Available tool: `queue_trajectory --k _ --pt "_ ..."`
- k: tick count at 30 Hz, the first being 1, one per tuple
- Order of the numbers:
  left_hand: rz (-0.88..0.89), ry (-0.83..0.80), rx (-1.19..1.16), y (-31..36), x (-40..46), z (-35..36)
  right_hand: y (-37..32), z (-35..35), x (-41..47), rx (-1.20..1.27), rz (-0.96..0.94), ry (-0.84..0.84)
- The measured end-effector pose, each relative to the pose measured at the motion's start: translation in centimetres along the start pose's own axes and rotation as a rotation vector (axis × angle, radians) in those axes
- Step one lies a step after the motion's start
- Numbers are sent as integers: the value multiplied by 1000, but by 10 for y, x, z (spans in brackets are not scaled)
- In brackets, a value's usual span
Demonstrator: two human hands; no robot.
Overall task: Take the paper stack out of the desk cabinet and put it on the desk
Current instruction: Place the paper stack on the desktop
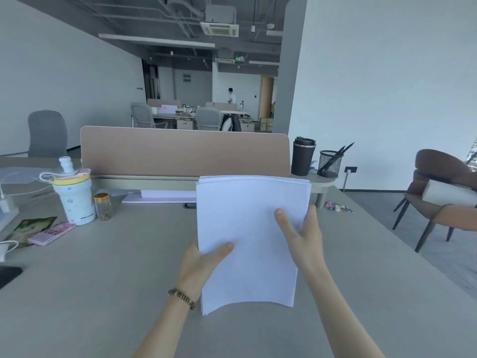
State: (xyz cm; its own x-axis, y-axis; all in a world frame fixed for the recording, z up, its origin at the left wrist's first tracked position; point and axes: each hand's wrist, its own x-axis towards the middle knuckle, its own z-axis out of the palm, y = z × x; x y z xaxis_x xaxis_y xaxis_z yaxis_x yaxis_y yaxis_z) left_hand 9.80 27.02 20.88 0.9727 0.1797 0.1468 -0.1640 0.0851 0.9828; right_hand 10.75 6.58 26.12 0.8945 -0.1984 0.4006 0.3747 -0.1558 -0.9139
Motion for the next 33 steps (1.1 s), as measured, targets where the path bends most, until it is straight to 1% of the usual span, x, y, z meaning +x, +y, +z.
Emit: queue_trajectory --k 3,8,12,16,19,23,25,28,33 --pt "9 20 -11 -6 -7 1 6 2 1 37 -5 18" --pt "-55 13 0 -26 -21 2 51 1 -18 75 114 -12" --pt "-53 33 12 -26 -18 5 62 3 -21 142 148 24" --pt "-60 55 41 -36 -17 6 82 5 -29 48 170 19" --pt "-71 57 72 -42 -17 6 97 6 -37 19 223 2" --pt "-84 40 148 -41 -5 18 92 -6 -25 -49 253 34" --pt "-75 -9 219 -38 9 35 87 -24 -9 -118 276 52" --pt "-93 -80 305 -43 30 76 93 -63 22 -190 377 40" --pt "-236 -125 248 -70 51 164 121 -135 66 -372 511 43"
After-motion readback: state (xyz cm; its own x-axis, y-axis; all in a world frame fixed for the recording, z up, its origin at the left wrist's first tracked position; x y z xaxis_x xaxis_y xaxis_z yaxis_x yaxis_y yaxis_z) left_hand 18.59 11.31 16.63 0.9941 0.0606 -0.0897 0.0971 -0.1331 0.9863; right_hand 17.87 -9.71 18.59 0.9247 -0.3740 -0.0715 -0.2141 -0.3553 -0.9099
